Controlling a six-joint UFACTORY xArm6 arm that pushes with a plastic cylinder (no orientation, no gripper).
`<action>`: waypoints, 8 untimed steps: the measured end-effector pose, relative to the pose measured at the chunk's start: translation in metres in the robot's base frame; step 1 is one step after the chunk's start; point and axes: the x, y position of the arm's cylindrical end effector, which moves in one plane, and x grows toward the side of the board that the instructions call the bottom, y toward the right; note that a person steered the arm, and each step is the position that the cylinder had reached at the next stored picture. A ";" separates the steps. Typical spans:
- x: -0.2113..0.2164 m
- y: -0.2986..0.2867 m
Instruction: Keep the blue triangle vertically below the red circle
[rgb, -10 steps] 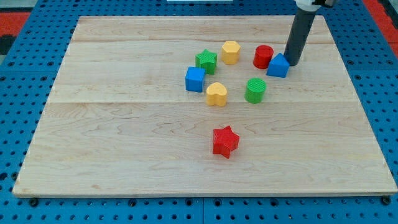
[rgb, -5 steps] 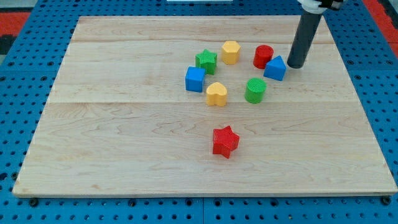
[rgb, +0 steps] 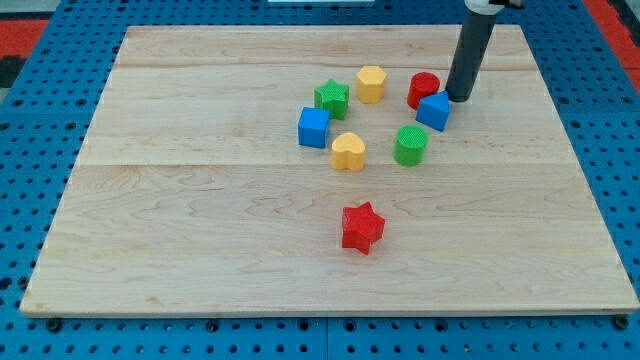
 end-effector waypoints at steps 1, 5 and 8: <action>0.000 0.000; 0.017 -0.021; 0.030 -0.035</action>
